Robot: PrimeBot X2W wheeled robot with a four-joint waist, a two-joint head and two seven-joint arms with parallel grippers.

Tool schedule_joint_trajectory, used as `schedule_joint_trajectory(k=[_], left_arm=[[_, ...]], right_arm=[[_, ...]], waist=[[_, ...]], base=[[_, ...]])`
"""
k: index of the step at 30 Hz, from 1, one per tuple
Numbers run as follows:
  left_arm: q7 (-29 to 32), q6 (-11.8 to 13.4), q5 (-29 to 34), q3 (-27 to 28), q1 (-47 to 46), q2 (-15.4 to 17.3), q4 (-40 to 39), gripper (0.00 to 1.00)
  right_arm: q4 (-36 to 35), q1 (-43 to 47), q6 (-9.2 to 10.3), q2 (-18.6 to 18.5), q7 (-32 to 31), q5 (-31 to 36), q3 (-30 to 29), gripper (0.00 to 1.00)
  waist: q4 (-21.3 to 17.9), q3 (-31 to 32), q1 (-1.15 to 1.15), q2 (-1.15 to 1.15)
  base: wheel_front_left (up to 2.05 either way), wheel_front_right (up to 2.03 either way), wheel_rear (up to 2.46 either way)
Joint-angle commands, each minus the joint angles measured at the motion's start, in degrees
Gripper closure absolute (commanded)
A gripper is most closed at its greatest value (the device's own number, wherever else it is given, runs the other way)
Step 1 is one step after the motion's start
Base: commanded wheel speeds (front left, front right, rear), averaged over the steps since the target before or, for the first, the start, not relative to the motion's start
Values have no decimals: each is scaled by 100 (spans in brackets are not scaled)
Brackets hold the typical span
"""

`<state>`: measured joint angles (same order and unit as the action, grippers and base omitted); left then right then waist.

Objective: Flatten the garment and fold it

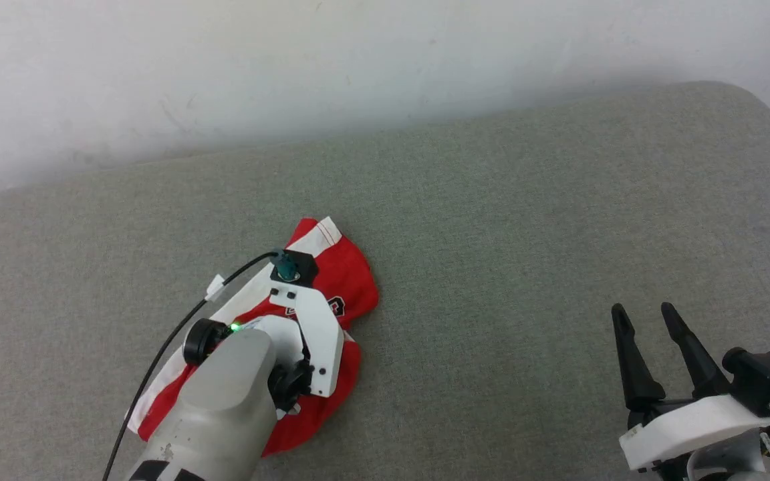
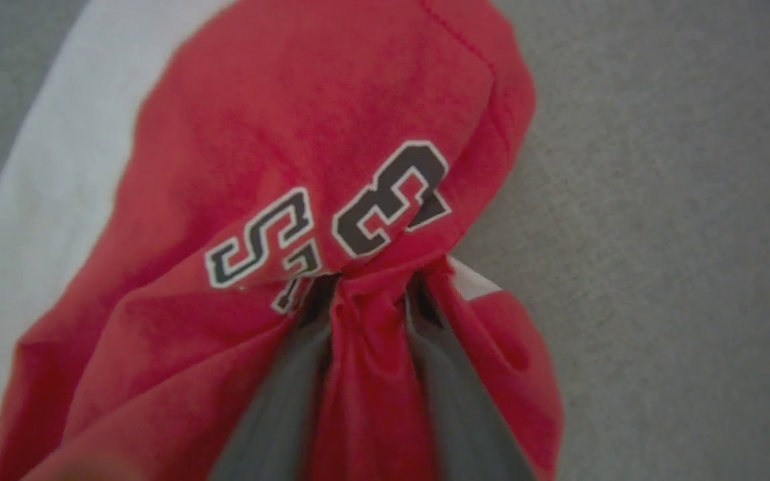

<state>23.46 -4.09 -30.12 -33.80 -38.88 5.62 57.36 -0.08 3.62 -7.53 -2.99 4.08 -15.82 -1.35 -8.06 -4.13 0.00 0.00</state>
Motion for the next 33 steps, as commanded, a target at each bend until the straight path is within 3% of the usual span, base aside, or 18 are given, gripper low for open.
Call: schedule_joint_trajectory(k=[1, 6, 11, 17, 20, 21, 22, 28, 33], left_arm=[[36, -74, 37, -95, 251, -56, 192, 100], [-551, -235, 213, -433, 122, -161, -29, 100], [-987, -327, 336, -1111, 164, -247, -745, 100], [-899, -337, -131, -2537, 599, -254, -2199, 100], [-784, -338, -434, -3007, 822, -37, -2562, 100], [-818, -338, -524, -3020, 897, 27, -2593, 96], [-874, -338, -569, -3004, 952, 75, -2600, 0], [-1859, -130, -648, -2674, 1241, 107, -2973, 0], [-2763, 199, -642, -2338, 1592, 262, -3526, 0]], right_arm=[[12, -85, 4, 12, 15, -28, 13, 0], [64, -7, 4, 12, 29, -42, -74, 0], [72, 28, 4, 12, 25, -56, -117, 0], [13, 48, 4, 12, -18, -59, -129, 0], [0, 55, 4, 12, -32, -53, -111, 0], [-3, 52, 4, 12, -33, -54, -107, 0], [-4, 47, 4, 12, -32, -57, -103, 0], [0, 103, 4, 12, -48, -27, -134, 0], [-11, 232, 4, 12, -99, 16, -189, 0]], waist=[[-3, 21, 0, 0], [100, 146, 0, 0], [227, 253, 0, 0], [306, 258, 0, 0], [327, 222, 0, 0], [330, 203, 0, 0], [331, 188, 0, 0], [380, 212, 0, 0], [448, 383, 0, 0]], base=[[0, 0, 0], [0, 0, 0], [0, 0, 0], [0, 0, 0], [0, 0, 0], [0, 0, 0], [0, 0, 0], [0, 0, 0], [0, 0, 0]])
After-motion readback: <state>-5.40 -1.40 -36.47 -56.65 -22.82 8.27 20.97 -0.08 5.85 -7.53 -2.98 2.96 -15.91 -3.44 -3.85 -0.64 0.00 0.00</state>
